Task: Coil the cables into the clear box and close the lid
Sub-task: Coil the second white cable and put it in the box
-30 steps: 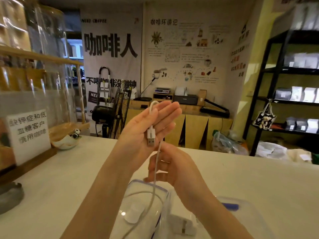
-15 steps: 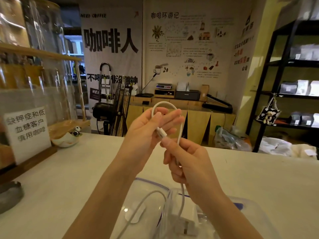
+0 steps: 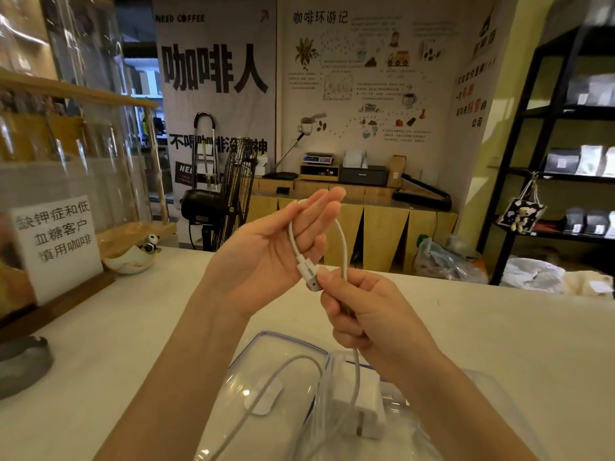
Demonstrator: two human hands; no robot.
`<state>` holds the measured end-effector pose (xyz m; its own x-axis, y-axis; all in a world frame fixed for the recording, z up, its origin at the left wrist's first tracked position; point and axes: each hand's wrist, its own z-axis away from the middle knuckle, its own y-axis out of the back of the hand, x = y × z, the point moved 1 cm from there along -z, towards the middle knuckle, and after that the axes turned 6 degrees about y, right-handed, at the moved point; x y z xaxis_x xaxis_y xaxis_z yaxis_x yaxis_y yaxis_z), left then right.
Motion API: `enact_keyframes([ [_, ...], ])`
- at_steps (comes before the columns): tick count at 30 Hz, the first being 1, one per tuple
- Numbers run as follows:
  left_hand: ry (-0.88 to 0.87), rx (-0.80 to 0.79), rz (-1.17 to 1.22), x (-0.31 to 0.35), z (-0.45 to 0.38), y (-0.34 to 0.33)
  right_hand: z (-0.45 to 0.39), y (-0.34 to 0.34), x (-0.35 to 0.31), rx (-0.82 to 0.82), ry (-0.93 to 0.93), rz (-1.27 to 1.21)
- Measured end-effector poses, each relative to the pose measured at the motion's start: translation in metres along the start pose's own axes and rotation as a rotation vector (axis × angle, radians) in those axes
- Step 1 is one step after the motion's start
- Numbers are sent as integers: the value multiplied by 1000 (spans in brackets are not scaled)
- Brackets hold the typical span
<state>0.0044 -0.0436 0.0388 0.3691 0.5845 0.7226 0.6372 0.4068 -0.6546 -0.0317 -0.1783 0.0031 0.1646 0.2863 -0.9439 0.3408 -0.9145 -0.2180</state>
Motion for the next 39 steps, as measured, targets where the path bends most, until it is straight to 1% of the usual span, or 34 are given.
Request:
enact_keyframes([
  [2, 45, -54, 35, 0, 0, 3, 1, 0, 0, -33, -25, 4],
  [4, 68, -68, 42, 2, 1, 7, 1, 0, 0, -64, -54, 3],
  [7, 52, -11, 36, 7, 3, 11, 0, 1, -1, -113, -113, -35],
  [9, 20, 14, 41, 9, 4, 10, 0, 1, -1, -113, -140, -39],
  [11, -5, 23, 74, 8, 4, 9, -1, 2, -1, -31, -126, 2],
  [14, -24, -10, 143, 9, 5, 11, -4, 2, 0, 145, -57, 66],
  [15, -28, -30, 155, 9, 6, 9, -4, 1, 0, 179, -12, 167],
  [16, -37, -50, 164, 9, 6, 6, -3, 0, 3, 188, 36, 320],
  [17, -51, -62, 173, 9, 5, 2, -1, -1, 6, 164, 76, 472],
  [18, -91, -29, 164, 8, 4, 0, 1, -5, 9, 100, 89, 583],
  [19, -156, 63, 113, 7, 2, -1, 3, -9, 12, 4, 74, 631],
  [20, -228, 153, 34, 6, 0, 0, 5, -13, 12, -98, 32, 622],
  [21, -294, 206, -38, 4, -2, 1, 8, -16, 11, -186, -24, 586],
  [23, -352, 261, -105, 2, -5, 4, 12, -17, 4, -311, -139, 527],
  [25, -389, 263, -79, -1, -6, 8, 16, -16, -2, -386, -198, 542],
  [27, -430, 236, -36, -3, -6, 7, 19, -16, -6, -390, -207, 567],
  [28, -442, 221, -53, -4, -6, 6, 20, -16, -8, -377, -201, 582],
  [30, -447, 239, -200, -8, -7, 3, 21, -14, -14, -345, -177, 632],
  [31, -451, 287, -343, -10, -7, 3, 22, -13, -19, -339, -160, 664],
  [33, -480, 391, -749, -14, -6, 1, 27, -9, -31, -336, -114, 719],
  [34, -469, 406, -937, -16, -5, -1, 30, -6, -38, -331, -79, 743],
  [35, -416, 389, -1094, -18, -5, -2, 33, -5, -45, -319, -33, 765],
  [36, -324, 340, -1224, -21, -5, -4, 36, -2, -52, -301, 25, 778],
  [37, -210, 270, -1297, -23, -5, -6, 37, 2, -58, -275, 87, 789],
  [38, -99, 196, -1295, -25, -4, -9, 37, 7, -63, -240, 148, 796],
  [39, -10, 129, -1212, -26, -4, -11, 37, 13, -67, -194, 206, 792],
])
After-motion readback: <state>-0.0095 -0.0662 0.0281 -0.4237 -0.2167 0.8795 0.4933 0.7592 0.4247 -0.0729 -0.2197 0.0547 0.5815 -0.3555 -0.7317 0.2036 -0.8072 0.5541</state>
